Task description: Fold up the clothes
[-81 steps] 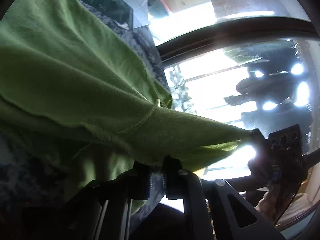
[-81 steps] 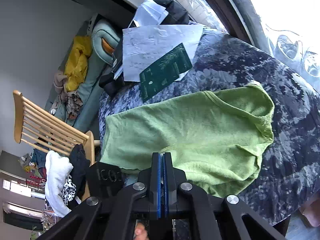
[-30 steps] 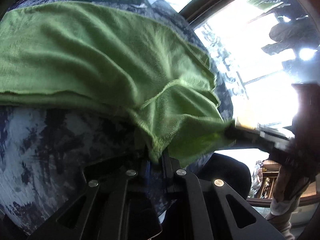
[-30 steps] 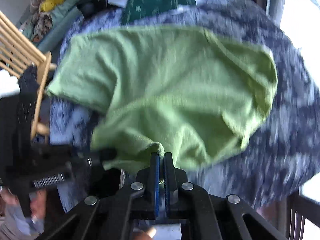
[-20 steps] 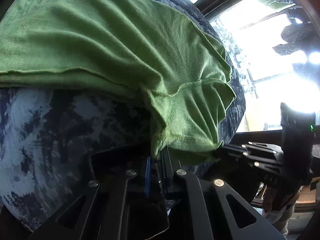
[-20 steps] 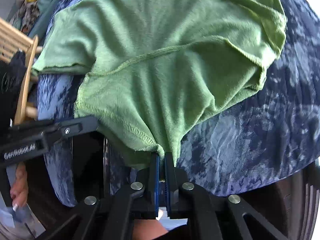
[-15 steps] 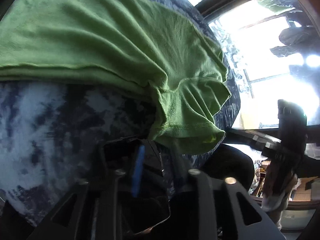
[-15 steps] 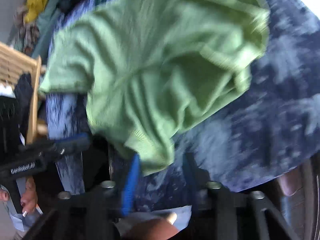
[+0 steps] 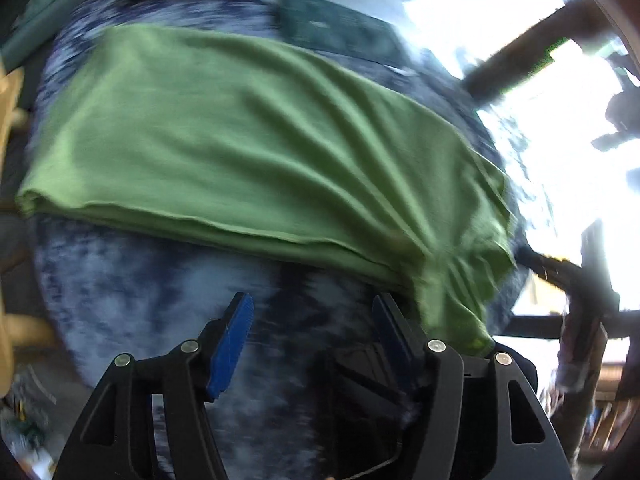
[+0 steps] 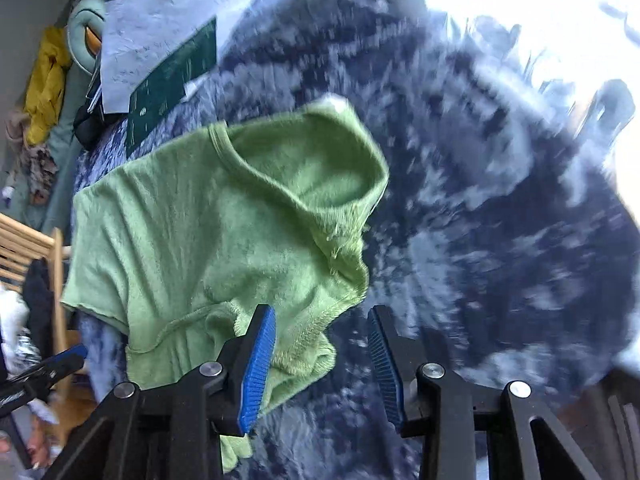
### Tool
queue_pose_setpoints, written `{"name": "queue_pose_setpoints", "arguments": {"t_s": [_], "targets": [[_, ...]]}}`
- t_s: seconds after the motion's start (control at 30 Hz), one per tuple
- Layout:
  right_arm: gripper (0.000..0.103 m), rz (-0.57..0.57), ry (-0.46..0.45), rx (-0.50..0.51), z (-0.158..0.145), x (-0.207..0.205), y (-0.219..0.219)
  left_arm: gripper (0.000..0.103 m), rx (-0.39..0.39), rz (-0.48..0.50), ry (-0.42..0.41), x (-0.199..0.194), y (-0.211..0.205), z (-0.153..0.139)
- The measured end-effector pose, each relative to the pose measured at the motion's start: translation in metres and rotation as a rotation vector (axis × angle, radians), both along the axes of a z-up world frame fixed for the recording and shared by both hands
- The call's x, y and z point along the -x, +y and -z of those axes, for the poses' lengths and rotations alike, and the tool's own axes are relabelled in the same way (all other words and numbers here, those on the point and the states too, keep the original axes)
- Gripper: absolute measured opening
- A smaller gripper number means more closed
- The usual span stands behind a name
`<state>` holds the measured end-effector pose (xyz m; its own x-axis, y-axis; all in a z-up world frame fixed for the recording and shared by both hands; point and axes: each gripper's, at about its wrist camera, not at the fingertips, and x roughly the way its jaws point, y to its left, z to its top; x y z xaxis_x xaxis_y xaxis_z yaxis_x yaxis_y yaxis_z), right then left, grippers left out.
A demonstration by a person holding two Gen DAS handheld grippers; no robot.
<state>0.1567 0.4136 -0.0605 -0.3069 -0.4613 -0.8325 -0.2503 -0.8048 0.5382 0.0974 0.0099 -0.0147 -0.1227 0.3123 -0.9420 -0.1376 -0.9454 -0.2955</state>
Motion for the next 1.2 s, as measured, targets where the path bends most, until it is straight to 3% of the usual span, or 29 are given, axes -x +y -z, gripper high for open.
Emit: {"name": "queue_pose_setpoints", "arguments": {"t_s": [0.1,0.33,0.4,0.43,0.47,0.63,0.83,0.93,1.0,1.07,1.2], "targets": [[0.04,-0.027,-0.023,0.143,0.018,-0.001,-0.006,0.065,0.009,-0.067,-0.009,0.005,-0.026,0.003],[0.039,-0.019,-0.013,0.271,0.032,-0.002,-0.012,0.065,-0.043,-0.134,-0.025,0.005,-0.046,0.011],[0.024,-0.017,0.01,0.287,0.03,0.001,-0.014,0.065,-0.062,-0.138,-0.022,0.005,-0.044,0.012],[0.007,-0.009,0.025,0.299,0.029,0.002,-0.015,0.065,-0.066,-0.143,-0.019,0.005,-0.043,0.012],[0.007,0.004,0.043,0.31,0.026,0.001,-0.014,0.065,-0.069,-0.149,-0.017,0.006,-0.042,0.01],[0.005,0.089,0.122,0.164,-0.006,-0.005,0.002,0.065,-0.057,-0.164,-0.017,0.009,-0.04,0.007],[0.005,0.183,0.026,0.102,0.007,-0.016,0.039,0.065,-0.025,-0.234,-0.034,0.014,-0.06,0.01],[0.008,0.158,-0.005,0.15,0.021,-0.021,0.034,0.065,-0.034,-0.277,-0.062,0.016,-0.071,0.016],[0.018,0.14,0.007,0.156,0.02,-0.022,0.026,0.065,-0.06,-0.343,-0.061,0.019,-0.087,0.016],[0.047,0.124,0.023,0.137,0.013,-0.024,0.021,0.065,-0.091,-0.403,-0.049,0.024,-0.104,0.013],[0.047,0.063,0.083,0.028,-0.02,-0.032,0.004,0.074,-0.135,-0.487,-0.039,0.037,-0.139,0.002]]}}
